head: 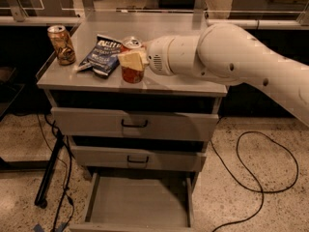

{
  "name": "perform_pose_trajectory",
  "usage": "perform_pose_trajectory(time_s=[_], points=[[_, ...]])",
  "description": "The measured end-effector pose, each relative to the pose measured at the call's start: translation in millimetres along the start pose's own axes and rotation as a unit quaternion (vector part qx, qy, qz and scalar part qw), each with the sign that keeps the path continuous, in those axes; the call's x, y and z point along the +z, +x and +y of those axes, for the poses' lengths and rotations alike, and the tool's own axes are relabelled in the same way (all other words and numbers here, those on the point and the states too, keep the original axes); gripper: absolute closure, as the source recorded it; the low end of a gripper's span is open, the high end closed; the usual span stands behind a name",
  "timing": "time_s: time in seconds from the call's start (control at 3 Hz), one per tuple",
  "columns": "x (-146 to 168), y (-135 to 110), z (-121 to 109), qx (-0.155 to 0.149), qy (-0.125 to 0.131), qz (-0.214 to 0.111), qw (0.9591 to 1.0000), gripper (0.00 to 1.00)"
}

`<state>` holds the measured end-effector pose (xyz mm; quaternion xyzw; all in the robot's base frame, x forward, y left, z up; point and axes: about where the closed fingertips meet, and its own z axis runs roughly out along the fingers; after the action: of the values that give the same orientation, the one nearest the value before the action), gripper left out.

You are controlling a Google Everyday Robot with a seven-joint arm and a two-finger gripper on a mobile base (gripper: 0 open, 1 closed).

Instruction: Place coke can into bottom drawer

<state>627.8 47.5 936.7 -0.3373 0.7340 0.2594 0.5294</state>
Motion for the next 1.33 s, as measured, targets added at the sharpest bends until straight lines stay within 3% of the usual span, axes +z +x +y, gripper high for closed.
perform_pose_trajectory(time_s=[0.67,1.33], points=[[-15,7,8,-0.002,0.008,0.01,0.9999,1.0],[-64,53,45,0.031,0.032,0.052,0.9977,1.0]])
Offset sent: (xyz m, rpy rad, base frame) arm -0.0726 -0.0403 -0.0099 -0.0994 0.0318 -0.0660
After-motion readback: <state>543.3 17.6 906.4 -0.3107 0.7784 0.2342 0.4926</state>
